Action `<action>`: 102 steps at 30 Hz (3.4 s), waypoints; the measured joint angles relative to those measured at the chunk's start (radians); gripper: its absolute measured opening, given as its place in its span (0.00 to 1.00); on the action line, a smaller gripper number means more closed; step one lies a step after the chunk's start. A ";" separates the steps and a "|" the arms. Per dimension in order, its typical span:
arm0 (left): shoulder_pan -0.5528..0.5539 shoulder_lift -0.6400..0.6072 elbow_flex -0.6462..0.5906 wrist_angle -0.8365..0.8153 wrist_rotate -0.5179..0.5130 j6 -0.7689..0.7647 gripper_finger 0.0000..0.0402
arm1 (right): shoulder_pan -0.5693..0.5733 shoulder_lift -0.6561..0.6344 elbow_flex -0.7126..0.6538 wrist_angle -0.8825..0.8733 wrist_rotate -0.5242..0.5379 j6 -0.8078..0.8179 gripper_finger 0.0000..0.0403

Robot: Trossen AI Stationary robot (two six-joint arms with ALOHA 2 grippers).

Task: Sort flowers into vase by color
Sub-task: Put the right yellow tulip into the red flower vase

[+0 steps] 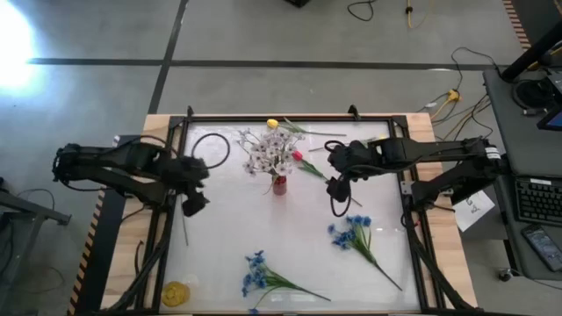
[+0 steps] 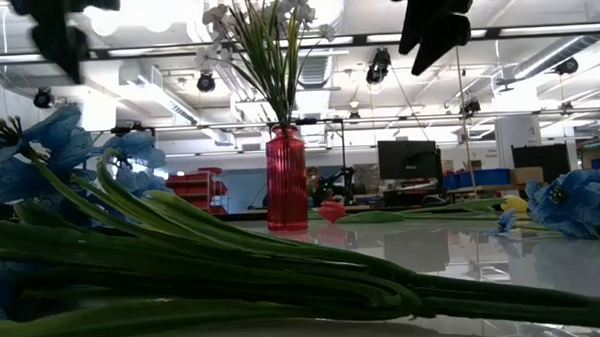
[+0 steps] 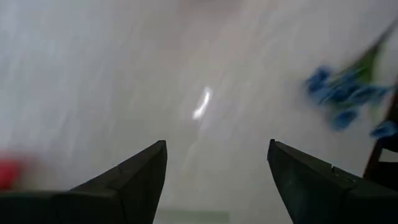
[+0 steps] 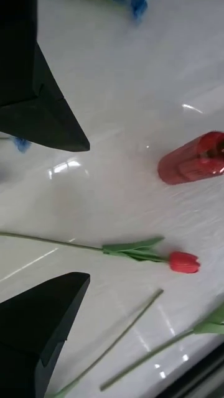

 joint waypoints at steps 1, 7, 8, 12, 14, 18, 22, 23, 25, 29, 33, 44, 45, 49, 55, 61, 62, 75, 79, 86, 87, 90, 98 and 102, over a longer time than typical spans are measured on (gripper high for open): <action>0.000 -0.009 -0.011 -0.023 -0.003 -0.034 0.66 | 0.000 0.007 -0.005 0.001 0.001 0.001 0.81; -0.004 -0.022 -0.107 0.089 -0.040 -0.080 0.63 | 0.000 0.078 -0.025 -0.002 0.008 -0.008 0.81; -0.012 -0.022 -0.123 0.135 -0.040 -0.062 0.62 | 0.000 0.084 -0.025 0.002 0.008 -0.008 0.81; -0.035 -0.027 -0.182 0.345 -0.039 -0.005 0.60 | 0.000 0.074 -0.024 0.018 0.013 -0.011 0.81; -0.041 -0.031 -0.206 0.451 -0.043 0.013 0.59 | 0.000 0.045 -0.029 0.045 0.030 -0.014 0.81; -0.042 -0.033 -0.238 0.651 -0.121 0.027 0.58 | 0.000 -0.031 -0.056 0.162 0.034 -0.045 0.81; -0.042 -0.060 -0.261 0.817 -0.265 0.005 0.58 | 0.016 -0.101 -0.126 0.361 0.026 -0.154 0.81; -0.042 -0.075 -0.268 0.853 -0.300 -0.008 0.58 | 0.018 -0.121 -0.150 0.418 0.024 -0.181 0.81; -0.042 -0.111 -0.285 0.907 -0.366 -0.046 0.58 | 0.021 -0.154 -0.198 0.519 0.027 -0.220 0.81; -0.042 -0.159 -0.299 0.916 -0.494 -0.176 0.58 | 0.020 -0.207 -0.257 0.489 0.020 -0.220 0.81; -0.042 -0.147 -0.296 0.931 -0.695 -0.314 0.58 | 0.025 -0.273 -0.274 0.215 -0.178 0.040 0.81; -0.034 -0.021 -0.206 0.967 -0.928 -0.442 0.58 | 0.023 -0.369 -0.296 -0.032 -0.227 0.107 0.81; -0.034 -0.014 -0.192 0.967 -0.929 -0.458 0.58 | 0.023 -0.373 -0.296 -0.033 -0.228 0.106 0.81; -0.035 0.007 -0.144 0.952 -0.928 -0.514 0.58 | 0.023 -0.377 -0.296 -0.032 -0.227 0.078 0.81; -0.035 0.031 -0.081 0.911 -0.938 -0.596 0.58 | 0.029 -0.389 -0.296 -0.030 -0.227 -0.182 0.81; -0.035 0.113 -0.053 0.911 -0.923 -0.636 0.58 | 0.075 -0.407 -0.296 -0.018 -0.228 -0.349 0.81; -0.035 0.139 -0.054 0.908 -0.912 -0.637 0.58 | 0.080 -0.412 -0.296 -0.018 -0.228 -0.363 0.81; -0.033 0.368 0.034 0.191 -0.536 -1.218 0.56 | 0.086 -0.430 -0.296 -0.019 -0.225 -0.509 0.81; -0.033 0.436 0.095 -0.023 -0.376 -1.301 0.56 | 0.086 -0.430 -0.296 -0.018 -0.203 -0.510 0.81; -0.032 0.497 0.107 -0.075 -0.167 -1.321 0.56 | 0.086 -0.436 -0.296 -0.019 -0.200 -0.509 0.81; -0.031 0.501 0.102 -0.076 -0.146 -1.328 0.56 | 0.086 -0.438 -0.296 -0.019 -0.200 -0.508 0.81; -0.028 0.505 0.091 -0.076 -0.094 -1.344 0.56 | 0.085 -0.446 -0.296 -0.018 -0.200 -0.508 0.81; -0.028 0.496 0.089 -0.076 -0.069 -1.364 0.56 | 0.085 -0.451 -0.296 -0.018 -0.200 -0.508 0.81; -0.028 0.496 0.087 -0.077 -0.051 -1.364 0.56 | 0.085 -0.450 -0.296 -0.018 -0.201 -0.507 0.81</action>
